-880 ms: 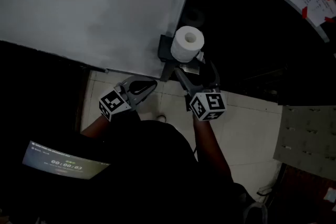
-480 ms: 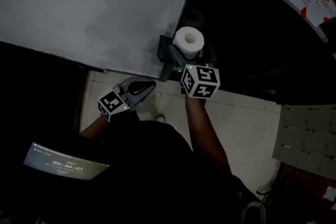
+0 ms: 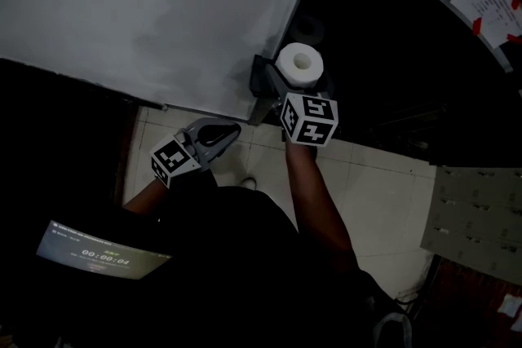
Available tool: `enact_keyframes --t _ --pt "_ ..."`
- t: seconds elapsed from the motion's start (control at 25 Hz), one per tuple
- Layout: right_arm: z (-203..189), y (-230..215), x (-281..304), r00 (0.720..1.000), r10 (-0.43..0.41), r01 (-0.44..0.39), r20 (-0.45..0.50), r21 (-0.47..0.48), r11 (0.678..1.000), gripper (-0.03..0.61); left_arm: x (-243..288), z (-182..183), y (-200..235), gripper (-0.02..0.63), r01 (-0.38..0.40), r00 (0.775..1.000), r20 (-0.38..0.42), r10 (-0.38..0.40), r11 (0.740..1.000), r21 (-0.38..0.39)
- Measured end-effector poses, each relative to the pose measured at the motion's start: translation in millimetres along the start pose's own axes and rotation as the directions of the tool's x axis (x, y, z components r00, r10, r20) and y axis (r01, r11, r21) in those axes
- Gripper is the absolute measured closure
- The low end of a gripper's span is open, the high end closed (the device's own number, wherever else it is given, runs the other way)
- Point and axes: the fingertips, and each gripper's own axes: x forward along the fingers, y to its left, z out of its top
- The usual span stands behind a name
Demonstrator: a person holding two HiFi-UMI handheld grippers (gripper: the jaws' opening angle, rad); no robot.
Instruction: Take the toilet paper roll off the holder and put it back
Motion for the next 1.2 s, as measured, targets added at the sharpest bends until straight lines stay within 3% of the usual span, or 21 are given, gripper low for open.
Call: enact_keyframes --t 0.36,0.68,1.2 --pt "1.3 4.5 -0.9 0.999 0.029 -0.029 -0.013 -0.016 0.999 0.112 2.8 2.2 -4.6 0.609 0.004 1.000 0.007 -0.004 1.000 0.006" --pt "10.3 4.6 -12.3 1.000 0.023 -0.022 0.009 -0.090 0.996 0.112 3.1 -0.2 -7.1 0.609 0.000 1.000 0.006 0.000 1.000 0.006" --pt "12.3 -90.4 -49.8 0.993 -0.114 0.116 0.041 -0.026 0.993 0.112 6.9 -1.9 -13.2 0.609 0.028 1.000 -0.001 -0.028 1.000 0.013"
